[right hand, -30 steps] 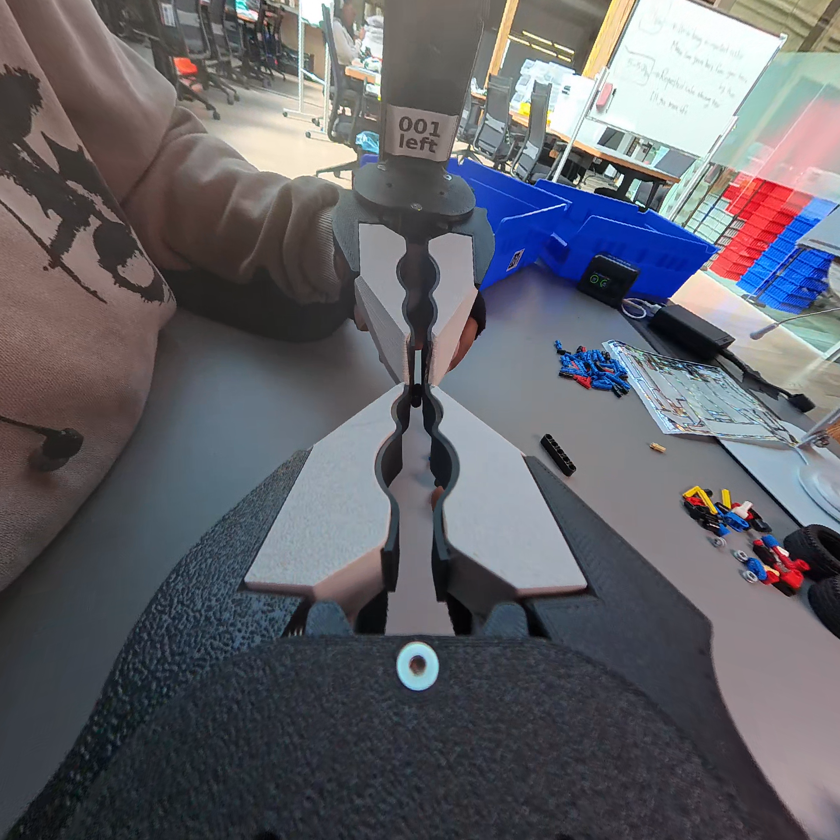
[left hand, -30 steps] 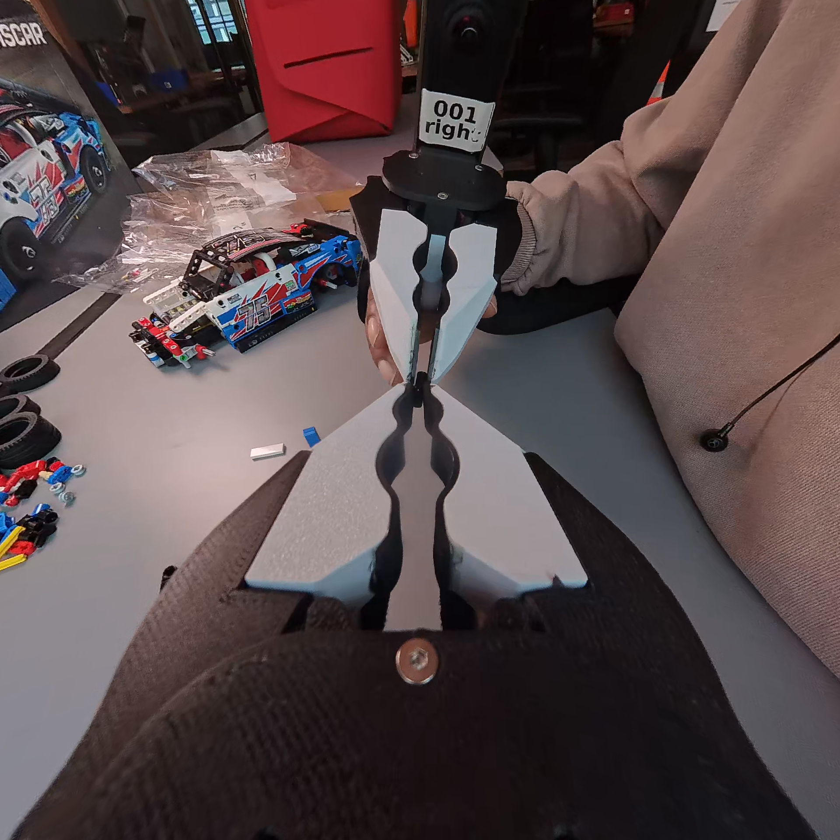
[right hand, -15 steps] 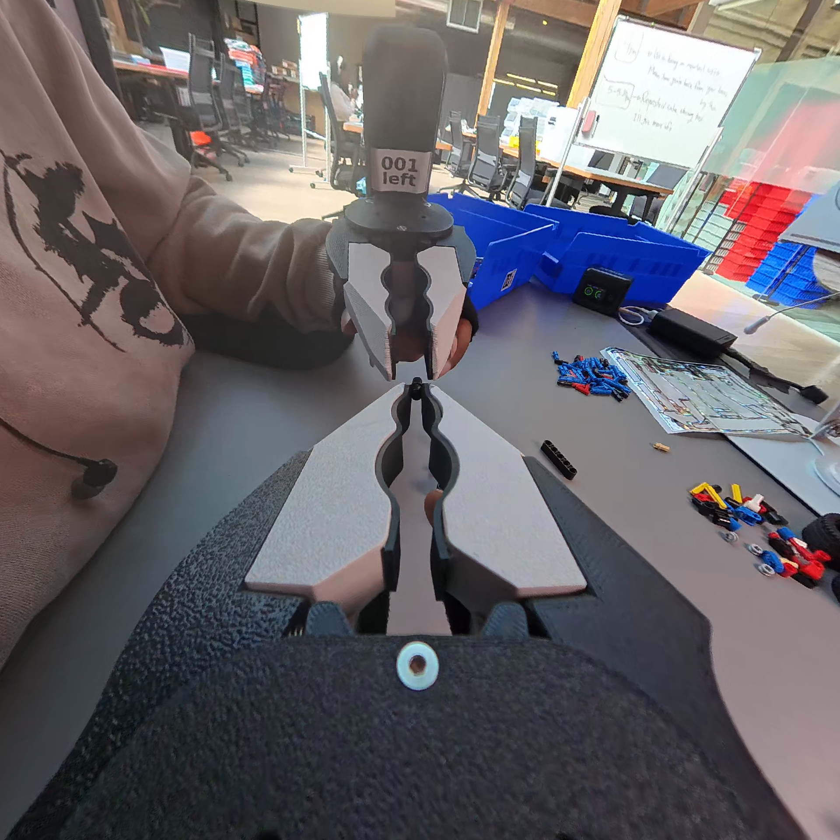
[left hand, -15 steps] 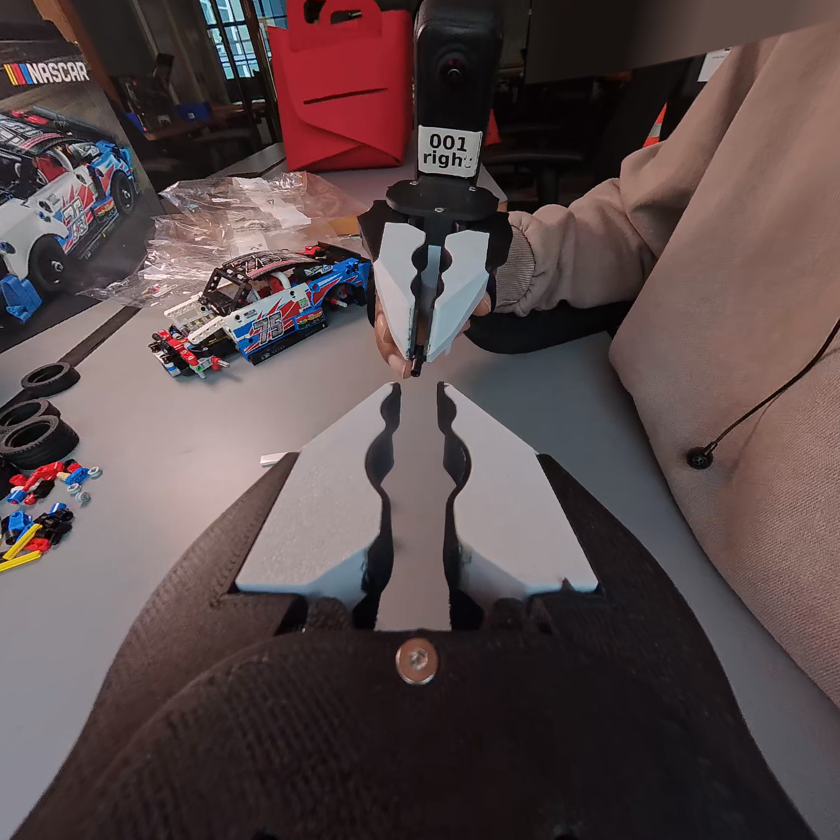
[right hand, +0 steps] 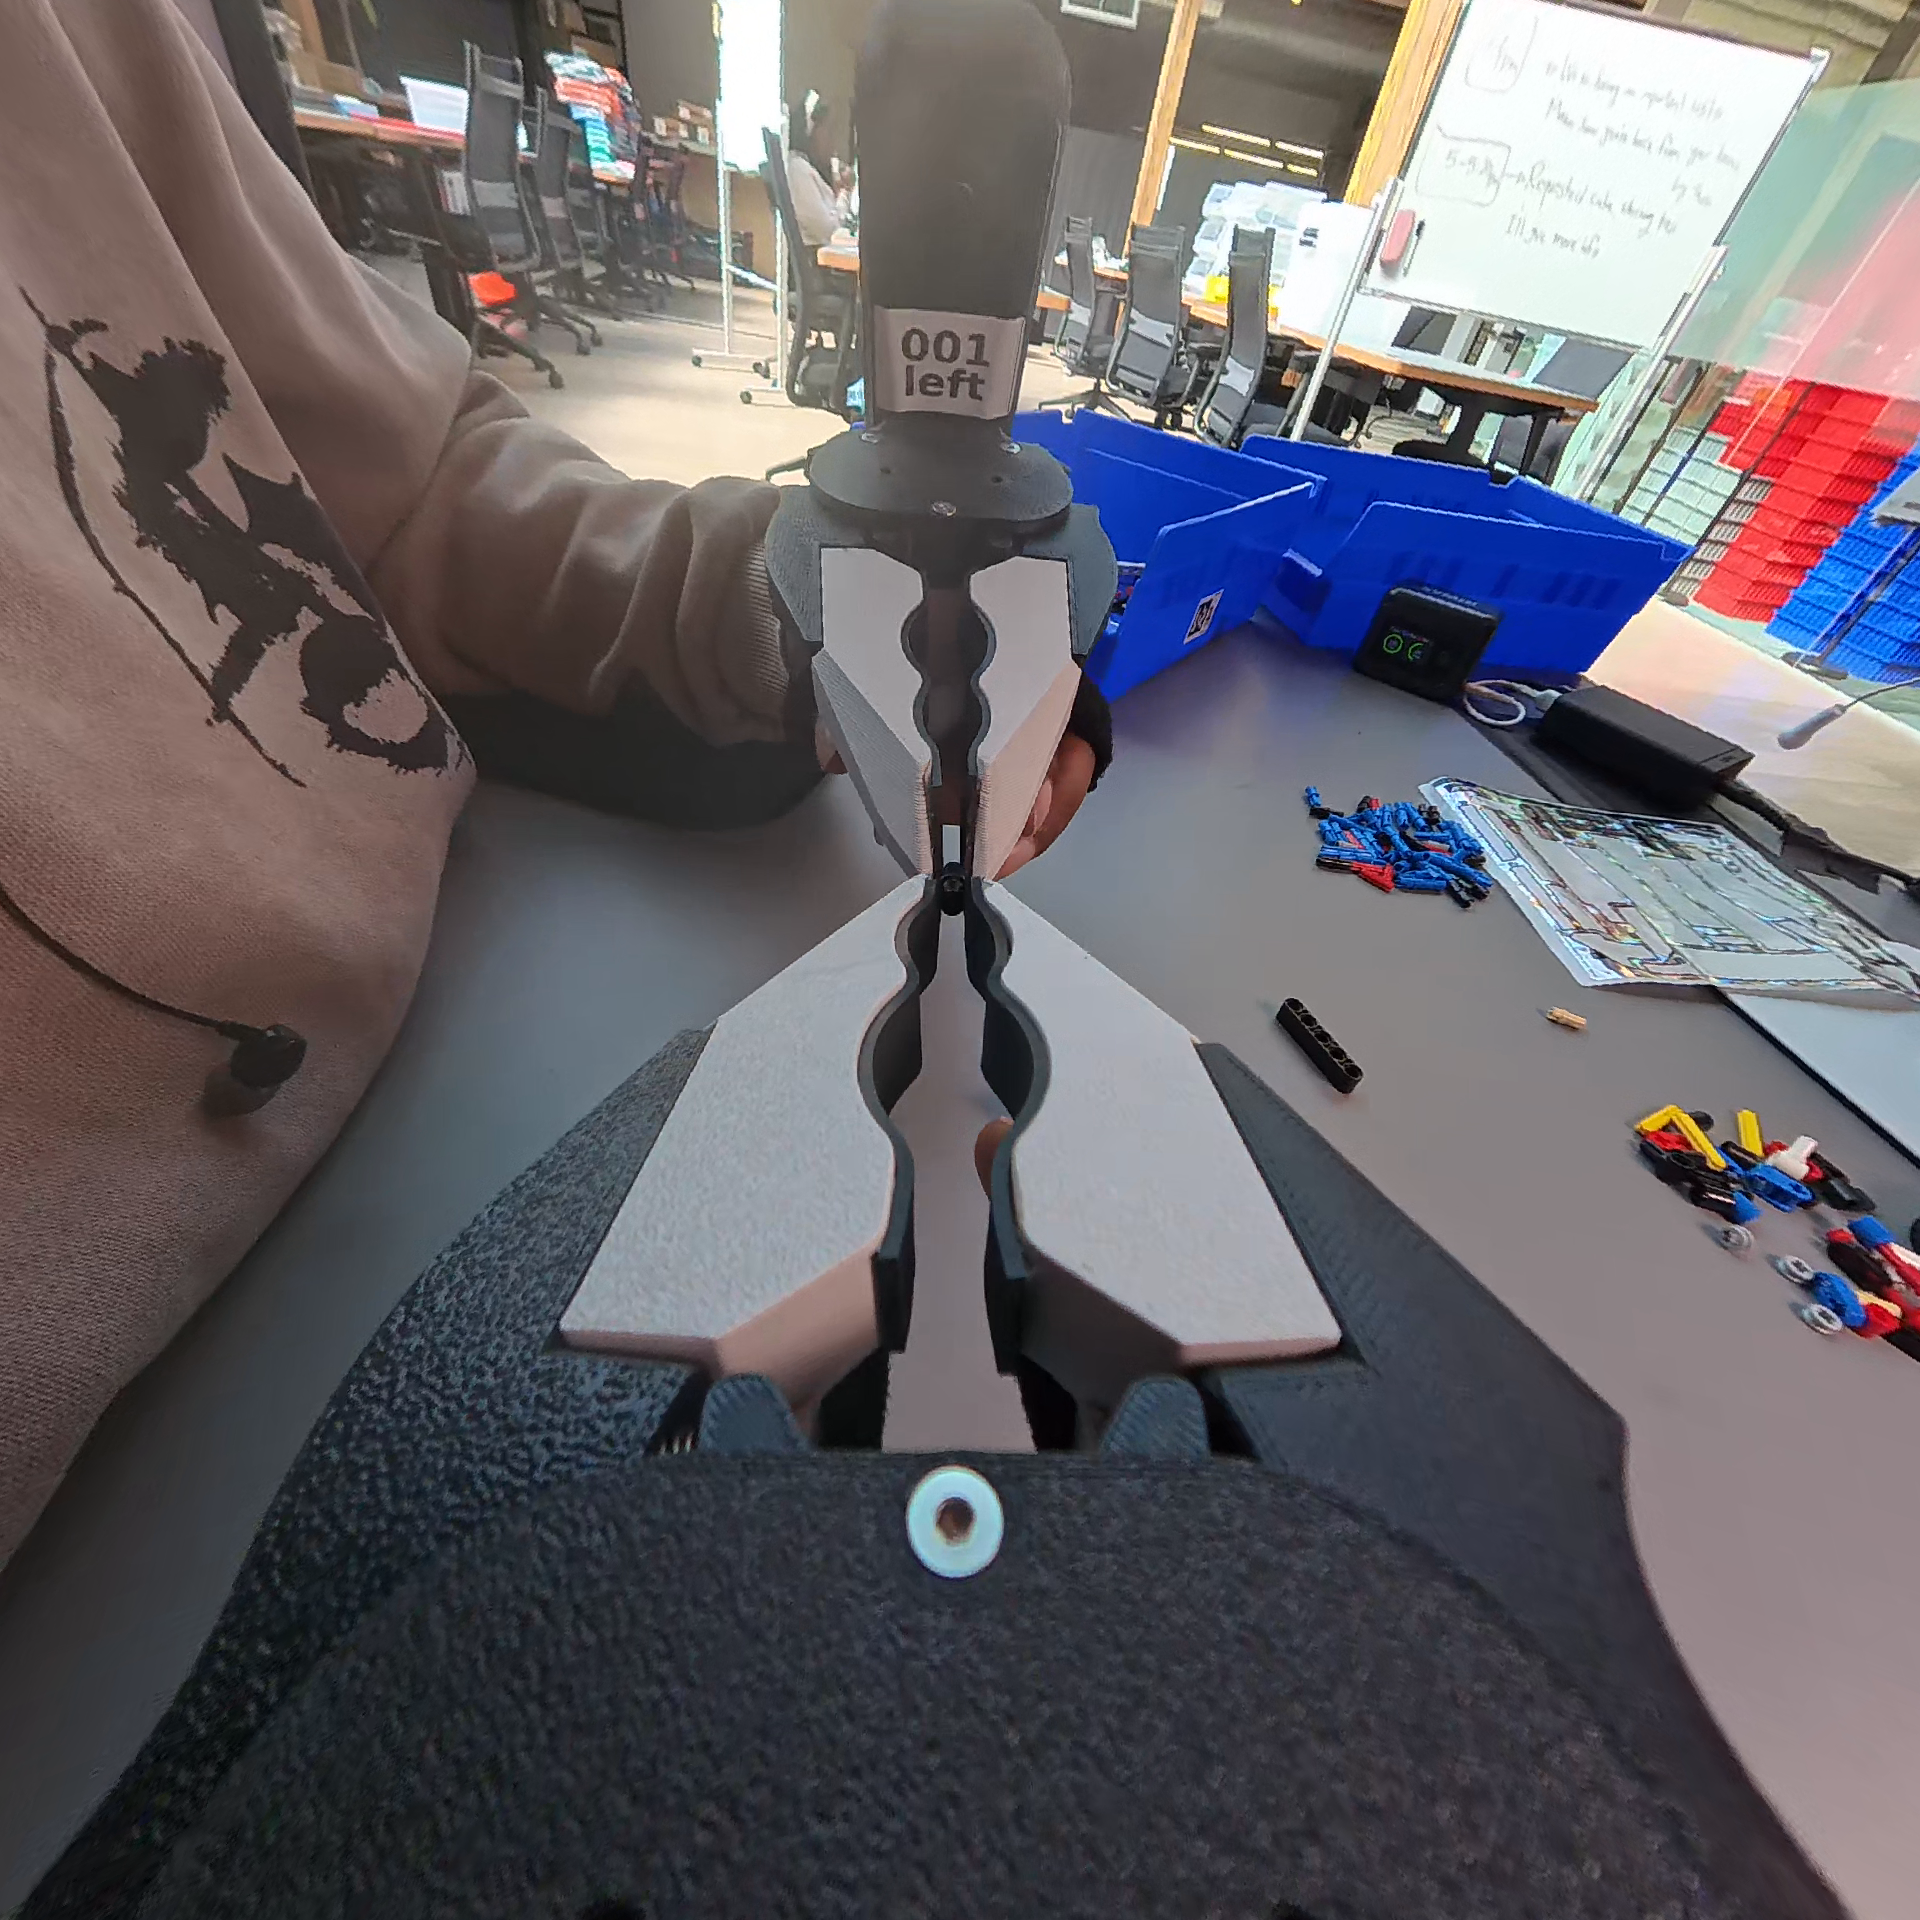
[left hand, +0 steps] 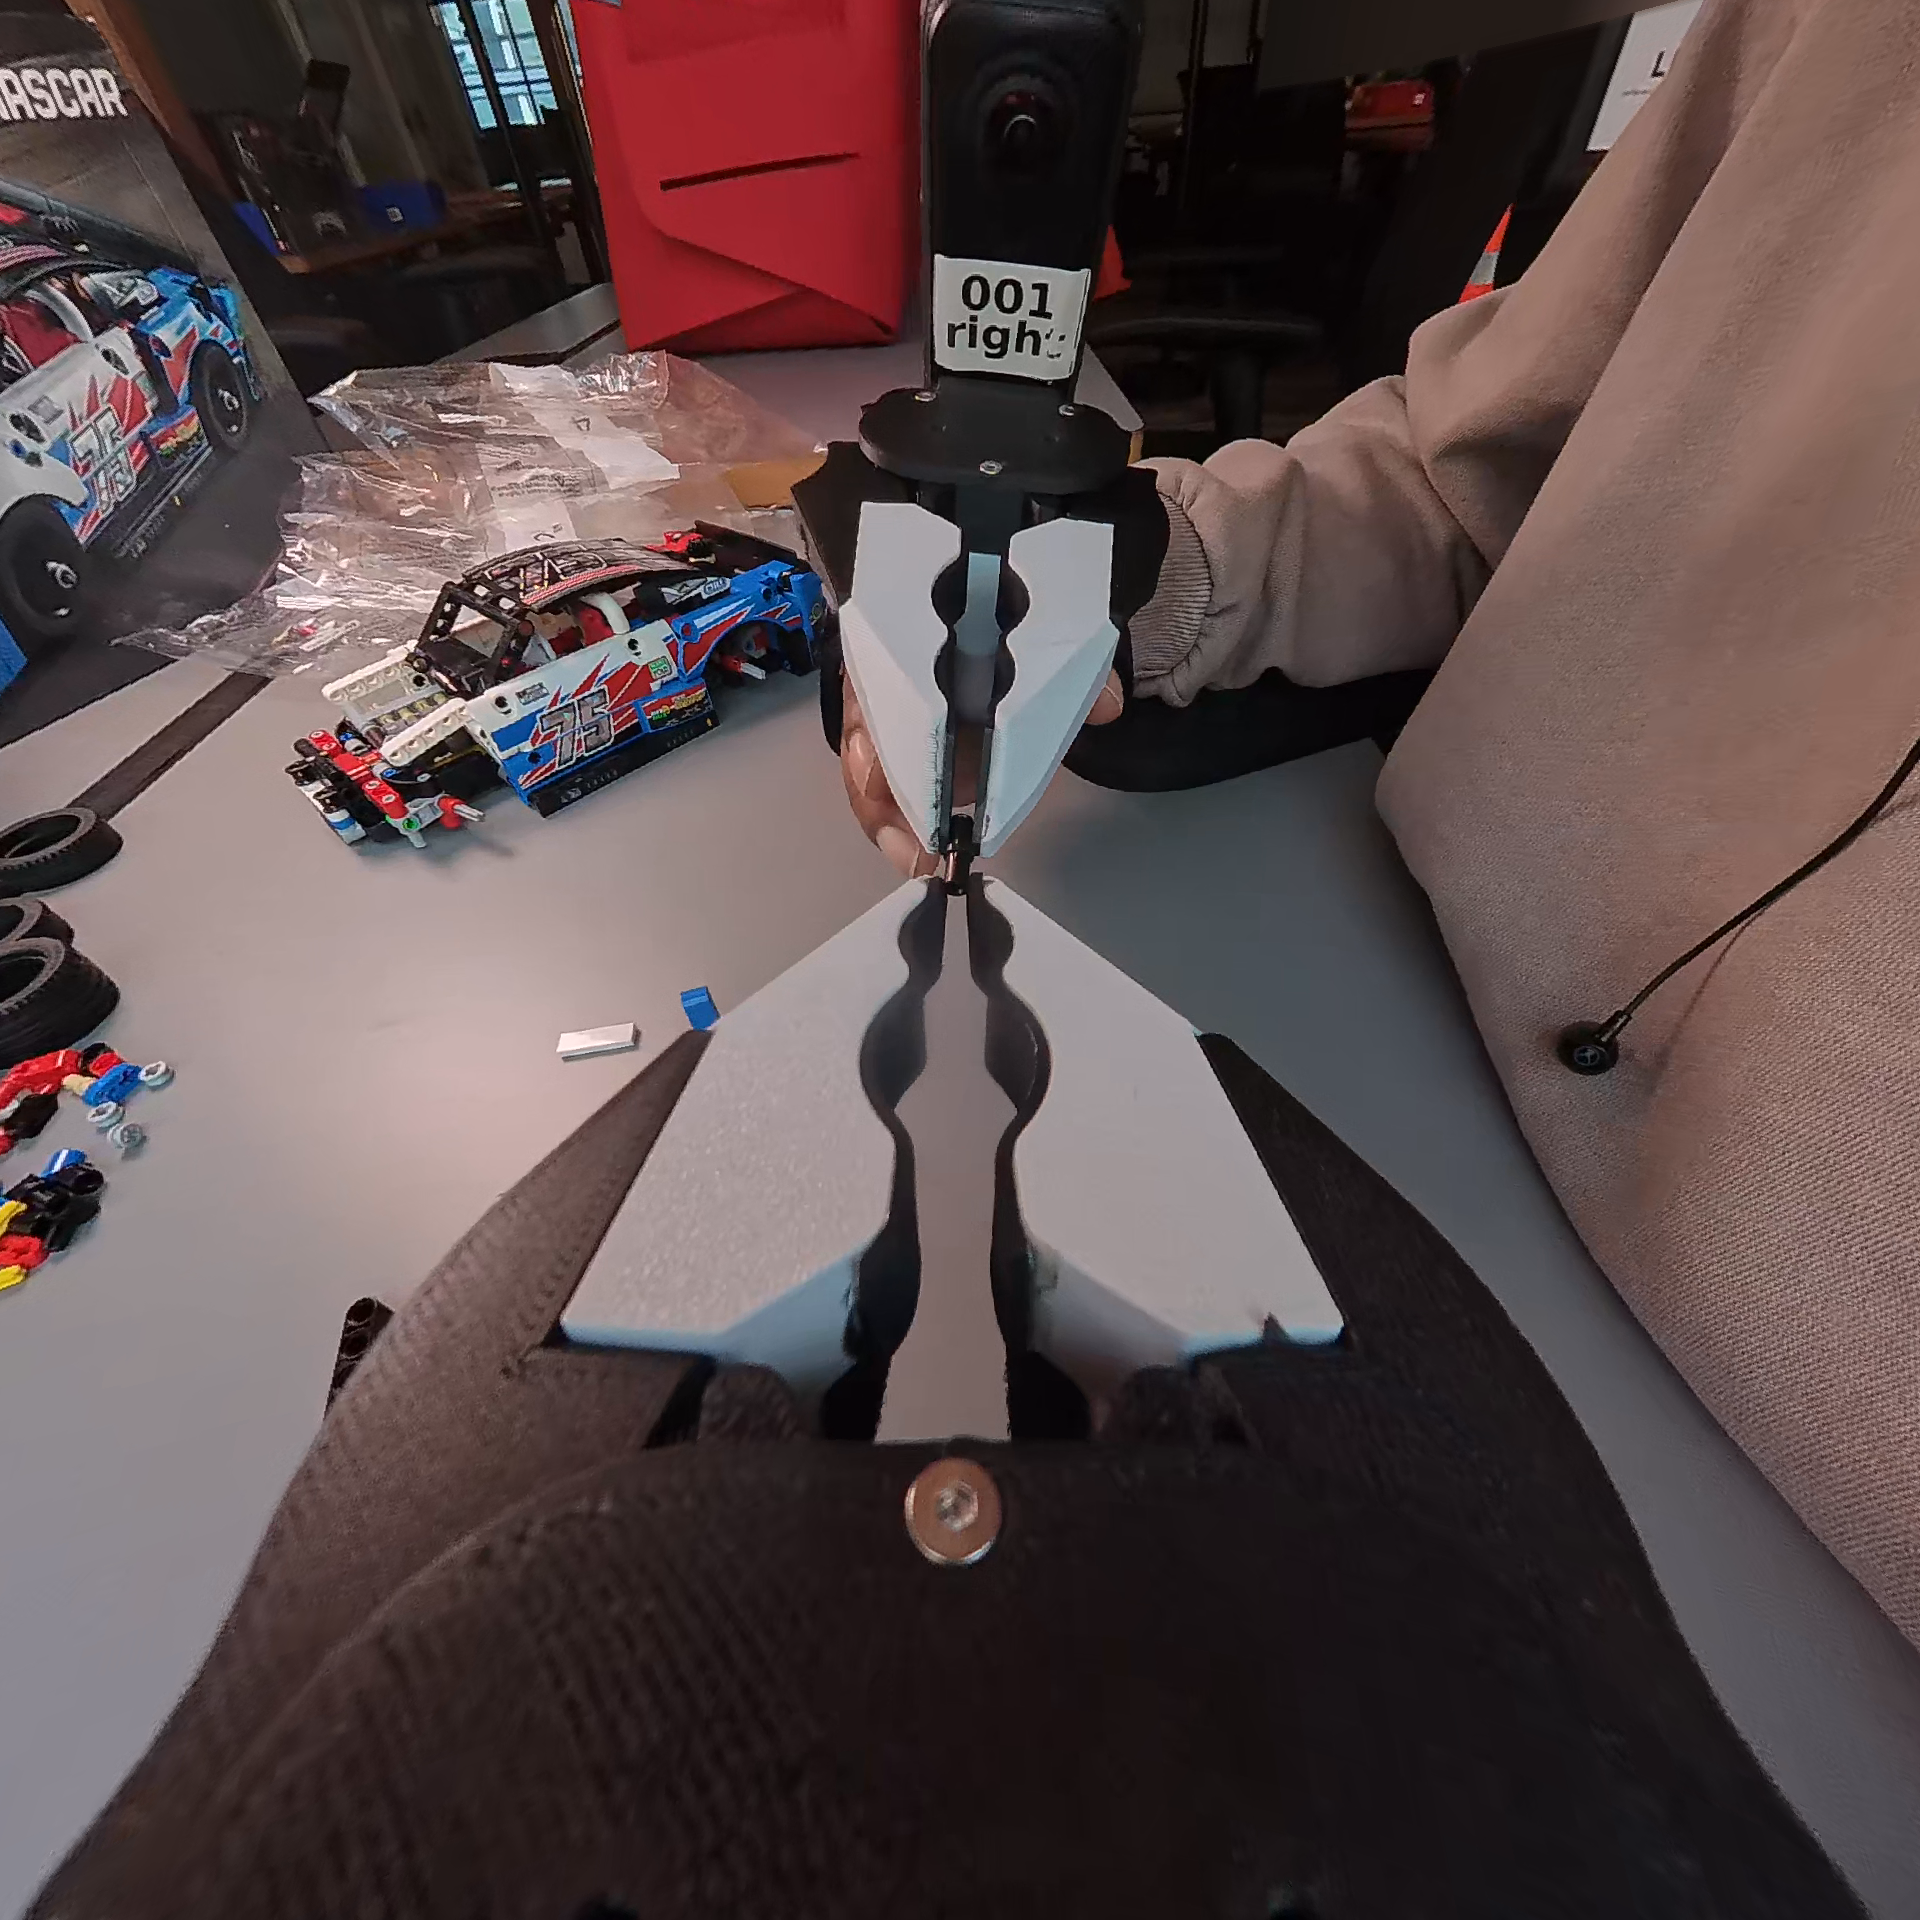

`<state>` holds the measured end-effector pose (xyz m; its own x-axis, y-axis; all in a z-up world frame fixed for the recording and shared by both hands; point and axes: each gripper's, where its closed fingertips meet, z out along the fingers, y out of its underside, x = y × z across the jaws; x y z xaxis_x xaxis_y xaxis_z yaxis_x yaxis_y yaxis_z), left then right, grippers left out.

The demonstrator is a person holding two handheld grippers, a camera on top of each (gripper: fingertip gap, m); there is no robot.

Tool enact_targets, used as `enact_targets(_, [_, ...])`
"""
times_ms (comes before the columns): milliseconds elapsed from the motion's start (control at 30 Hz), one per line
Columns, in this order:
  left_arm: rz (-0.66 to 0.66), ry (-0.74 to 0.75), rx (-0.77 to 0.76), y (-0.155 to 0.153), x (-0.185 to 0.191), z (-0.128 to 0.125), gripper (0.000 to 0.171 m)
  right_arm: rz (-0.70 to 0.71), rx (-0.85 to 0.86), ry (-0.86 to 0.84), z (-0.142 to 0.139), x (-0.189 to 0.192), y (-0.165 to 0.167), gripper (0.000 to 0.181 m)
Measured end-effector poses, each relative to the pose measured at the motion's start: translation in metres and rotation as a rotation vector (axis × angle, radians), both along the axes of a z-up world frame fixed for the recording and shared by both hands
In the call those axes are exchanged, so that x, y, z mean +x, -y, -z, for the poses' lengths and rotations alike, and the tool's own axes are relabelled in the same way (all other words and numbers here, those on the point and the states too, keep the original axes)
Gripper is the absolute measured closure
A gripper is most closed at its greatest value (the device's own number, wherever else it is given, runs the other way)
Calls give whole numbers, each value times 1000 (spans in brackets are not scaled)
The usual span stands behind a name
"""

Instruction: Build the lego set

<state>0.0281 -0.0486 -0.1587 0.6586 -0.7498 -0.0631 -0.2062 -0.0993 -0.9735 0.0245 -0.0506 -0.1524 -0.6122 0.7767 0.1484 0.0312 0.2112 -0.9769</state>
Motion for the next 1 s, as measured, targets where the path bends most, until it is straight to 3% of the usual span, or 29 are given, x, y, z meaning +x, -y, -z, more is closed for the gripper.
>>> enact_targets(833, [-2, 4, -15, -1, 1, 3, 169, 4, 31, 16, 5, -1, 2, 178])
enact_targets(933, [-77, -47, -79, -6, -18, 12, 137, 41, 42, 66, 11, -4, -8, 178])
enact_targets(1000, [-162, -111, -169, -9, -42, 29, 131, 96, 72, 130, 19, -7, -23, 178])
